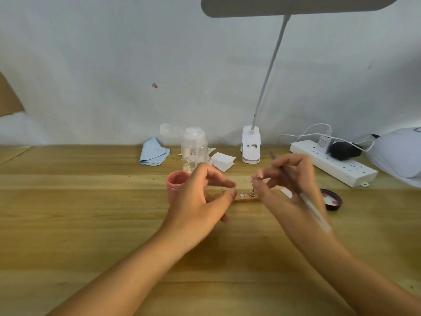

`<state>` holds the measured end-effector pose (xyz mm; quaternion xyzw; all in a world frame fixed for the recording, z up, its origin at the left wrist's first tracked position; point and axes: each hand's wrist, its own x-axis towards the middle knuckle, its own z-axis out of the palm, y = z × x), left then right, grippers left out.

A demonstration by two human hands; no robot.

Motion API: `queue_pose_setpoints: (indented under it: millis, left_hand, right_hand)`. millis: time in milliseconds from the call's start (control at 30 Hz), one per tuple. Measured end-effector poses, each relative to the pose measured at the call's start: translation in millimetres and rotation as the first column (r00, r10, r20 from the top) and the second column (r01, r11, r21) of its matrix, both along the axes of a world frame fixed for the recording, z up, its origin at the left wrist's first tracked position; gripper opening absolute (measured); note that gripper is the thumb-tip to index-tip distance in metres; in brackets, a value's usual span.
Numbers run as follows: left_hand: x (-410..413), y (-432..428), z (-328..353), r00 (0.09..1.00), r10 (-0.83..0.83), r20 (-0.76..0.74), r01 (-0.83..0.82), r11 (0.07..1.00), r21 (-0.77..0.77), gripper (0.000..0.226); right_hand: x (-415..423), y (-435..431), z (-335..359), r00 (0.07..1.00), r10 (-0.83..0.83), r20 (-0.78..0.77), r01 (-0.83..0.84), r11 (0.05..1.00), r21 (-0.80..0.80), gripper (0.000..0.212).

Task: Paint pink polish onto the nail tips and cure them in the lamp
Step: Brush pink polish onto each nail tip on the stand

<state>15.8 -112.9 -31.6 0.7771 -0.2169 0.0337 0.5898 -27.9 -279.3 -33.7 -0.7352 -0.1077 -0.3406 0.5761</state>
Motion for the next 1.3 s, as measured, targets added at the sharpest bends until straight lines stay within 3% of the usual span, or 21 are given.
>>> queue_pose_setpoints:
  millis: [100,267,467,567,667,767,1300]
  left_hand:
    - [-2.8,0.7,-14.2,0.969,0.108,0.223,-0.167,0.949,0.266,0.039]
    - [10.1,-3.0,-23.1,0.987,0.095,0.126,-0.145,0.863,0.484,0.064]
    - [14.3,-4.4,-27.0,0.985,0.070,0.155,-0.134,0.880,0.456,0.036]
    - [19.5,-2.3,-29.4,0.986,0.033,0.164,-0.099,0.904,0.417,0.028]
    - [21.2,0.3,-31.3,0.982,0.010,0.190,-0.084,0.918,0.387,0.029]
    - [20.7,0.4,-33.5,0.980,-0.019,0.198,-0.057,0.928,0.369,0.027]
    - [20.5,0.5,-34.8,0.976,-0.033,0.213,-0.050,0.927,0.373,0.030]
  right_hand:
    - [4.2,-16.0,9.2,0.996,-0.083,-0.036,0.090,0.953,0.290,0.038]
    - [7.1,-28.6,1.8,0.980,-0.193,-0.053,0.199,0.965,0.170,0.039]
    - [15.2,-25.4,-12.9,0.991,-0.130,-0.010,0.126,0.977,-0.173,0.043]
    - [20.9,-25.2,-15.2,0.982,-0.172,-0.083,0.129,0.919,-0.374,0.035]
    - [14.4,-20.1,-17.4,0.979,-0.190,0.073,0.201,0.845,-0.496,0.048]
    - [10.1,-20.1,-19.7,0.987,-0.149,0.066,0.159,0.785,-0.599,0.043]
    - [6.1,-17.8,-18.5,0.990,-0.129,0.060,0.131,0.663,-0.737,0.035]
